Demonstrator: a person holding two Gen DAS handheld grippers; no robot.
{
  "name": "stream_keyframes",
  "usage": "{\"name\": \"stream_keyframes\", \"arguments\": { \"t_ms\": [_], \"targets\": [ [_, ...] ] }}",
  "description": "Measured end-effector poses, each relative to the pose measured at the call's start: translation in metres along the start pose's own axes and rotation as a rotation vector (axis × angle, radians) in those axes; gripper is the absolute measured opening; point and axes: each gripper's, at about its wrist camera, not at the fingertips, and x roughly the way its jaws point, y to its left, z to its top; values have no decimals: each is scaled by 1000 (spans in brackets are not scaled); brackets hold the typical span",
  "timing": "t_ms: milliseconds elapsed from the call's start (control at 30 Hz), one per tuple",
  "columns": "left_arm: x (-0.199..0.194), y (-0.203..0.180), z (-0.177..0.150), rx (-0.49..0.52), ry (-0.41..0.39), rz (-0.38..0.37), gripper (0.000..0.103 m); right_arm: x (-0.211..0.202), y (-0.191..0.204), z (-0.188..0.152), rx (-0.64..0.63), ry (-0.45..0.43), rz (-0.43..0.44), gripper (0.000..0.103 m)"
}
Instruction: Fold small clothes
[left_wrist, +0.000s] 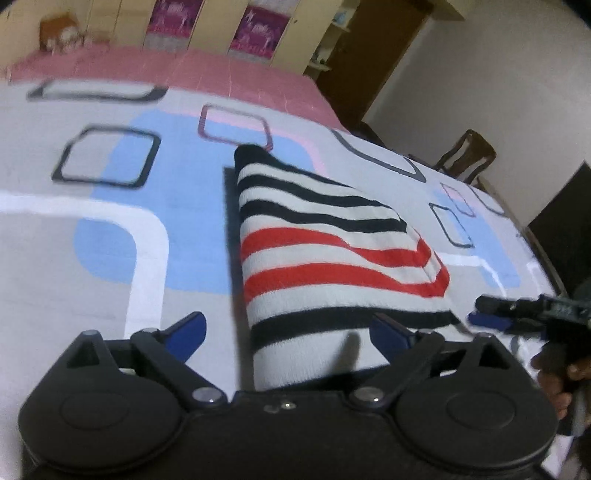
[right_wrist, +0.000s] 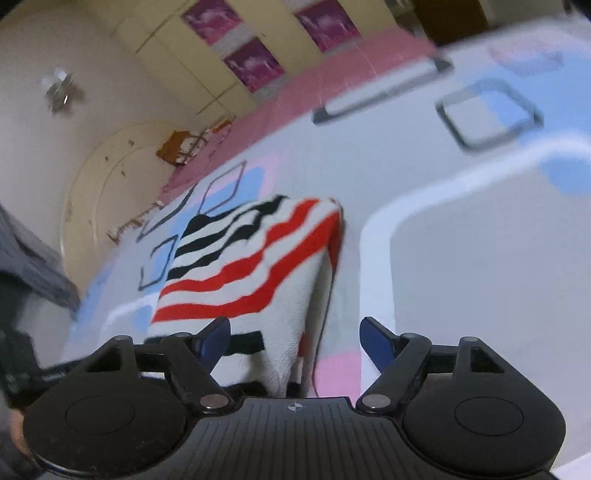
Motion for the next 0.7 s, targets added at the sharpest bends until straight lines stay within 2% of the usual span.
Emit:
{"name": "stream_keyframes", "arguments": {
  "t_ms": [67,133,233,300,333,400,567,700],
  "targets": [
    [6,7,4,-59,32,-68,95,9,-17,6,89,42,66,77],
    [14,13,6,-96,63,-90,94,18,-27,11,140,79,93,77],
    [29,25,6,-163,102,-123,83,25,-36,16,178,108,110,77],
    [34,29,6,-192,105,-155,82,29,-32,20,163,131,123,63],
    [36,29,7,-194,105,-156,80,32,-30,19,156,156,129,54],
    [38,27,10,-183,107,-150,77,43,-25,20,133,186,135,53],
    [48,10,19,-128,128,-101,75,53,-14,25,79,187,138,53],
    [51,-12,21,-19,129,-17,67,53,6,20,-61,167,68,45]
  ]
}}
